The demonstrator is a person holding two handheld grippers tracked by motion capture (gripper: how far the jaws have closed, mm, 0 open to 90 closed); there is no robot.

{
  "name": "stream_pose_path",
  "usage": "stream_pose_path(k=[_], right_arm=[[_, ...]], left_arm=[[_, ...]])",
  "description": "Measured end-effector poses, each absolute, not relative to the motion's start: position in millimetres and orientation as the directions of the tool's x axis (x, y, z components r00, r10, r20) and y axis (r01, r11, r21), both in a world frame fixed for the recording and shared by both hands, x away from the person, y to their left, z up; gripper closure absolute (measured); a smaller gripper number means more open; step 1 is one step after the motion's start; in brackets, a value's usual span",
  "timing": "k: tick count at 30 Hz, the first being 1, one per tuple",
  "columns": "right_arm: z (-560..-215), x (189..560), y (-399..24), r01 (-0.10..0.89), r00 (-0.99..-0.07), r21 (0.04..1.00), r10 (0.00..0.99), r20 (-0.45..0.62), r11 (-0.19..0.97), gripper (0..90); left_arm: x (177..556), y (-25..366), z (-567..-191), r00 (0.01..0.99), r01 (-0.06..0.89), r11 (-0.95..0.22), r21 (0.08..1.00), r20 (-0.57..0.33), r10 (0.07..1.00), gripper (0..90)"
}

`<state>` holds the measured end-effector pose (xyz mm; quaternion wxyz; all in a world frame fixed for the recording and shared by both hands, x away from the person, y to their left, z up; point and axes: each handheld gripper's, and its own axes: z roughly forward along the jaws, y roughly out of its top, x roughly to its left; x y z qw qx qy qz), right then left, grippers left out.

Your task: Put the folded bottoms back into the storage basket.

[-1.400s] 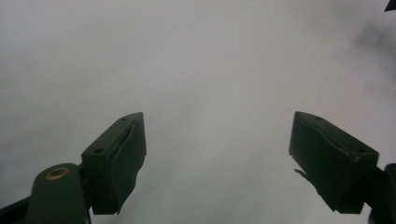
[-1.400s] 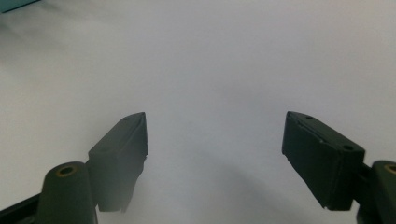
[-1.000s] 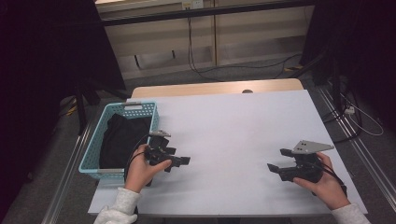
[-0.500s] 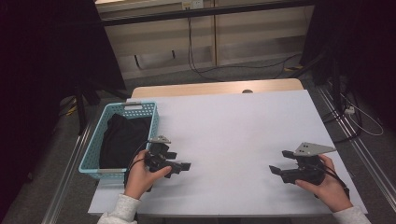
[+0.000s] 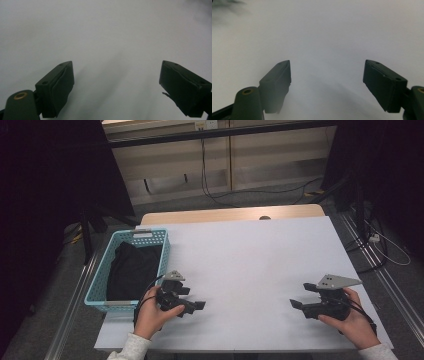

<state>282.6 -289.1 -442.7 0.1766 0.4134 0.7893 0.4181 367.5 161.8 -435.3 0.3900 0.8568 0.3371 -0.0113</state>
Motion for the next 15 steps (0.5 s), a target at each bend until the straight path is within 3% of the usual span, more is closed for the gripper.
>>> stream_pose_path(k=[15], right_arm=[[-446.3, 279.6, -289.6, 0.512, -0.598, 0.797, 0.799, 0.063, 0.320, 22.0]], left_arm=[[363.3, 162.5, -438.7, 0.780, 0.577, -0.477, 0.663, -0.275, 0.562, 11.8]])
